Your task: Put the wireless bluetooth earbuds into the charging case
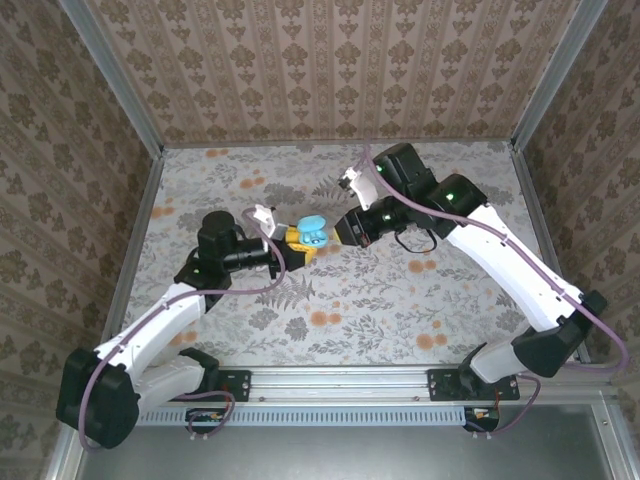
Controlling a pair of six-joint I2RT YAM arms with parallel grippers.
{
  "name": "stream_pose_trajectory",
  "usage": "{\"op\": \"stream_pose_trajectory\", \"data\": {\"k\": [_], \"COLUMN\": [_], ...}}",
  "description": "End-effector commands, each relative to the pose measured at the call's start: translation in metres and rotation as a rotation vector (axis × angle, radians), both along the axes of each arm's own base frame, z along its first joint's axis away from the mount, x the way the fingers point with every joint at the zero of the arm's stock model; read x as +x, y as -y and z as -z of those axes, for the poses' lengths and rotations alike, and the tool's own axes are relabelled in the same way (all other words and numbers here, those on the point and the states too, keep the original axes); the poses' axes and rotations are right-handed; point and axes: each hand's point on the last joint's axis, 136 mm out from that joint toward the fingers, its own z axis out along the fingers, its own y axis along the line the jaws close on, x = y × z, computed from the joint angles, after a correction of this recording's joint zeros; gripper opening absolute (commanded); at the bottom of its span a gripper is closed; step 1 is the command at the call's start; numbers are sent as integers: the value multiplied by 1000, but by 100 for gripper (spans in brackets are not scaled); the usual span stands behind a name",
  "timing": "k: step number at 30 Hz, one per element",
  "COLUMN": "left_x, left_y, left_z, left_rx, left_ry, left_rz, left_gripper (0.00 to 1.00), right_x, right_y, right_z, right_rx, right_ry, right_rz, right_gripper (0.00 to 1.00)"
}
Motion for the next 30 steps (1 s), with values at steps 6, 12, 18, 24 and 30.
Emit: {"op": "stream_pose_trajectory", "data": {"k": [6, 12, 18, 24, 30], "left_x": [-4, -7, -9, -10, -10], "left_y": [13, 14, 15, 15, 15], "left_z": [-24, -25, -25, -25, -25], "left_rx": [-47, -50, -50, -50, -50], "left_ry": [82, 82, 79, 80, 80], "left_rz": [47, 53, 59, 62, 65], "left_gripper": [8, 8, 7, 8, 7], "right_x": [-14, -9, -4, 0, 3], "right_y": [-15, -14, -14, -13, -13], "right_z": [-1, 6, 3, -5, -5], "right_rx": [21, -2, -4, -3, -10], "right_ry": [-78, -75, -52, -14, -1], "right_rz": [-60, -54, -41, -33, -34], "right_gripper": [14, 14, 14, 13, 13]}}
